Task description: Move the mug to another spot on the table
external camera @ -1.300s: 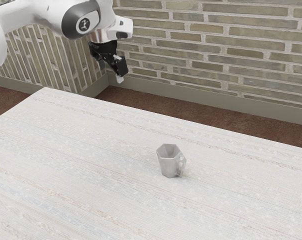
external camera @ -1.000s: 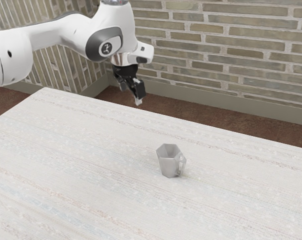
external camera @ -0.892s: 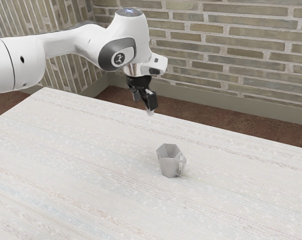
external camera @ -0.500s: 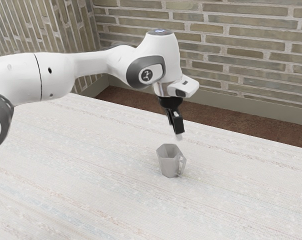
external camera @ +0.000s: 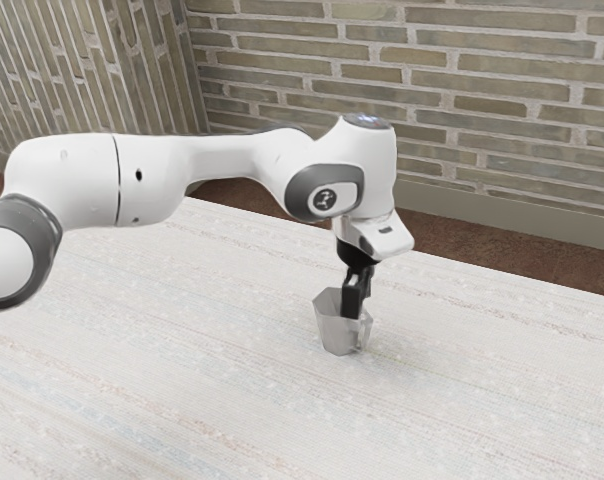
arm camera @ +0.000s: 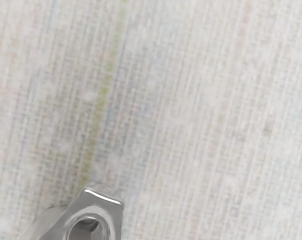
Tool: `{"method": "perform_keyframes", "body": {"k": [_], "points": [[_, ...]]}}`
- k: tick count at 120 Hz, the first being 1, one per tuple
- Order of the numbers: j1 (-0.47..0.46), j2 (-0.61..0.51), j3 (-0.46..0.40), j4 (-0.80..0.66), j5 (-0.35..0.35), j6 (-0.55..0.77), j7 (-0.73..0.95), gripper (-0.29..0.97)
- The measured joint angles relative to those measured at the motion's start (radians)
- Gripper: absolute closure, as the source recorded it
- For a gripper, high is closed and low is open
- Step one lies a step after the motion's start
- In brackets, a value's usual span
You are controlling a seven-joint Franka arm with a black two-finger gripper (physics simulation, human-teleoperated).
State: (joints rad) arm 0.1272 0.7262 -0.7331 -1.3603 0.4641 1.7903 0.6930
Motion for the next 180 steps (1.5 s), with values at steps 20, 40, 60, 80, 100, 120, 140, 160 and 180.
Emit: {"method": "perform_keyframes", "body": {"k": [20,40,60,80,100,120,140,160,180], "points": [[-0.01,0.035,-0.021,0.001,0.056,0.052,0.106,0.0],[-0.011,0.057,-0.018,0.003,0.11,0.079,0.187,0.0],[-0.01,0.074,-0.013,0.007,0.125,0.103,0.246,0.0],[-0.01,0.091,0.019,0.006,0.123,0.136,0.29,0.0],[-0.01,0.102,0.03,0.002,0.118,0.166,0.322,0.09],[-0.011,0.104,0.031,-0.002,0.117,0.193,0.342,0.27],[-0.01,0.117,0.037,-0.007,0.117,0.212,0.353,0.35],[-0.011,0.119,0.05,-0.015,0.119,0.234,0.359,0.43],[-0.013,0.111,0.071,-0.024,0.128,0.249,0.352,0.5]]}}
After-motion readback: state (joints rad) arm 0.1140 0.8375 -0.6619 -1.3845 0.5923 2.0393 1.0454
